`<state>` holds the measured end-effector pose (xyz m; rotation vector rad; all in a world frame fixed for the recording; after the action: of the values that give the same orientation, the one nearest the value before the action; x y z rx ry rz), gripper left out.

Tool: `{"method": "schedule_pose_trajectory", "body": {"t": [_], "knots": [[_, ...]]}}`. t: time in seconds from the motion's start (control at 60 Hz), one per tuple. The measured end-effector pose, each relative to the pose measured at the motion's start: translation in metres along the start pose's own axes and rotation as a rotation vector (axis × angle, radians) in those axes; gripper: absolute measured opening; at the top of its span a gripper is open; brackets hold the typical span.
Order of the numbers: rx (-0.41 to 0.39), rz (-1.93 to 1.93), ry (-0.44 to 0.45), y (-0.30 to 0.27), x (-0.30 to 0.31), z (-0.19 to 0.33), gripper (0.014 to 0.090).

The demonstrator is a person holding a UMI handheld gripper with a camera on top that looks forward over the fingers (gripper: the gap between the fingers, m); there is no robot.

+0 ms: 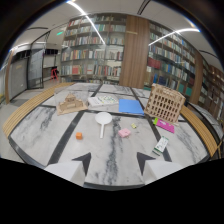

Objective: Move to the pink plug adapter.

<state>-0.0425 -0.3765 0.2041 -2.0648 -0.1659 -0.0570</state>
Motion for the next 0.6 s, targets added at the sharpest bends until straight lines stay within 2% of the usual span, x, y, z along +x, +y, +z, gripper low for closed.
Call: {"method": "schedule_pose_trajectory", "body": {"t": [0.3,0.6], "knots": [[-0.019,-0.002,-0.003,0.019,0.007,0.004,0.0862],[-0.08,-0.012,0.018,0.055,0.04,0.046,0.086]]}}
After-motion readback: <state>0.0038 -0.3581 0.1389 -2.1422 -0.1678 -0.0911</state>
